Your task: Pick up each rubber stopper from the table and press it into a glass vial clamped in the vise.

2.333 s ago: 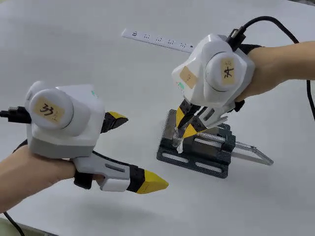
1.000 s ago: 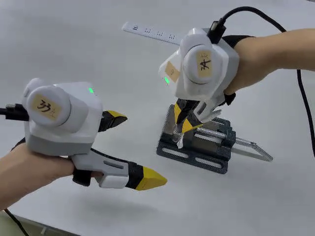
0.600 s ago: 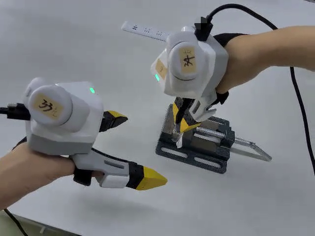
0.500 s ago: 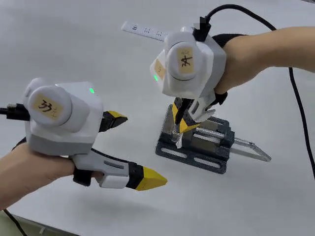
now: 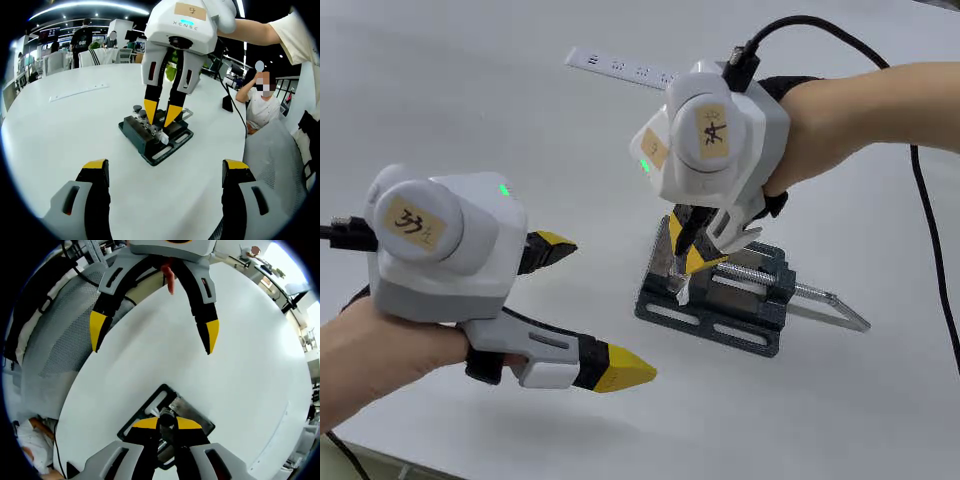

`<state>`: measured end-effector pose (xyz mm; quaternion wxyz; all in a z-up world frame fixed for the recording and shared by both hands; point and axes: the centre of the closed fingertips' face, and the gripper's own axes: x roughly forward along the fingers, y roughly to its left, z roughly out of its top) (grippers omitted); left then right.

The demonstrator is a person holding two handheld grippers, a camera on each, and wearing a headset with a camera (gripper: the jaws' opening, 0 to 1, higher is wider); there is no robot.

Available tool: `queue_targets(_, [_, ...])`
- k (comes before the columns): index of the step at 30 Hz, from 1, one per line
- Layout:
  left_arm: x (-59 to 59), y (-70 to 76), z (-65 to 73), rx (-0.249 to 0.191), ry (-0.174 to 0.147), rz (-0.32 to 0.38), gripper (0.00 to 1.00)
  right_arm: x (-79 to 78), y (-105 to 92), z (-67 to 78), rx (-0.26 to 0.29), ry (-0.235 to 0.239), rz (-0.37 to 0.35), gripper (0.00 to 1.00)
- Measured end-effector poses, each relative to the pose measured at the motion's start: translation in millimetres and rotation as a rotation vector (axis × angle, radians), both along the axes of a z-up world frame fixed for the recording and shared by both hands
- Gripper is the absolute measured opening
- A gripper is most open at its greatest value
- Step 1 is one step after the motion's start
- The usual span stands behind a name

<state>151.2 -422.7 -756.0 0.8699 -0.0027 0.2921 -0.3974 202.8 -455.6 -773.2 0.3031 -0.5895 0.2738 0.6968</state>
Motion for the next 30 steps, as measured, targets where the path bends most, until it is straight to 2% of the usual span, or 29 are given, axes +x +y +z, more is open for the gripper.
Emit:
queue_targets(12, [-0.4, -3.3, -0.1, -0.002, 0.003, -0.008, 0.93, 0.0, 0.1, 0.6, 0.019, 0.004, 0.005, 0.07])
queue_targets(17, [-0.3, -1.7, -0.4, -0.002, 0.003, -0.007, 0.92, 1.6, 1.3, 1.3, 0.028, -0.005, 0.013, 0.1])
queue_targets(19, [-0.3, -1.1, -0.6, -0.002, 0.004, -0.006, 0.92, 1.9, 2.6, 1.6, 0.033, -0.002, 0.011, 0.15])
queue_targets(21, [-0.1, -0.7, -0.7, -0.001, 0.004, -0.005, 0.92, 1.9, 3.6, 2.3, 0.041, -0.004, 0.016, 0.14])
queue_targets(24, [-0.1, -0.8, -1.0, 0.0, 0.004, -0.003, 0.92, 0.1, 5.4, 3.0, 0.046, 0.011, 0.005, 0.18])
queue_targets(30, [1.0, -0.7, 0.4, -0.003, 0.002, -0.001, 0.92, 1.6, 4.2, 8.8, 0.062, 0.018, -0.007, 0.19])
